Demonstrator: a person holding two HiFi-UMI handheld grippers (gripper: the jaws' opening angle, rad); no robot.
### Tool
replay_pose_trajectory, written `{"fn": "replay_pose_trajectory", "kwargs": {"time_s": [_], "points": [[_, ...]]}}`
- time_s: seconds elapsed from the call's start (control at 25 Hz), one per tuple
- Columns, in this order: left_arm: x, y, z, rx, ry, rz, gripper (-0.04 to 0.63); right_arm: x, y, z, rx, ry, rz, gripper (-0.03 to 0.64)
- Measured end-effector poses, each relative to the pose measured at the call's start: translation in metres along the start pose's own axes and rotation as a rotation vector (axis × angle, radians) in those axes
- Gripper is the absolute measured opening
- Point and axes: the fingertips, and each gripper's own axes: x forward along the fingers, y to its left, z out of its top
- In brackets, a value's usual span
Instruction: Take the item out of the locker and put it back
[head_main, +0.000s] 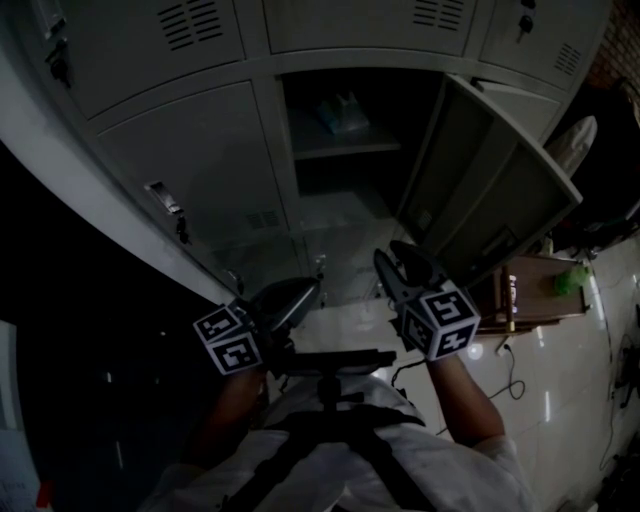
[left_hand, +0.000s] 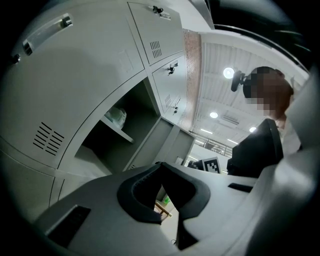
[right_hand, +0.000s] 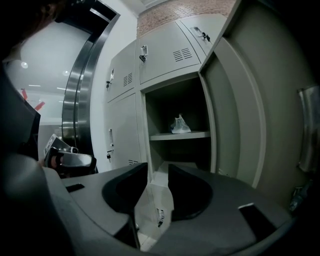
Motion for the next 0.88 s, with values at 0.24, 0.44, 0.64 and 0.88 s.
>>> {"fn": "replay_pose_trajectory", "kwargs": {"time_s": [0.24, 0.44, 0.64, 0.88], "points": [[-0.006, 0.003, -0.006, -0.004, 0.006, 0.009, -0.003, -0.004, 0.0, -0.011, 0.016, 0.01, -0.015, 0.126], [-0.014, 0.001, -0.014, -0.025, 0.0, -0.004, -0.003, -0.007, 0.006, -0.029, 0.038, 0.041, -0.021, 0.12], [-0.025, 0.0, -0.02, -0.062, -0.009, -0.021, -0.003, -0.013, 0.013, -0.048, 0.057, 0.085, -0.048, 0.115], [-0.041, 0.002, -0.034, -0.1, 0.006, -0.037, -0.003, -0.018, 0.022, -0.065, 0.061, 0.109, -0.091, 0.115]]}}
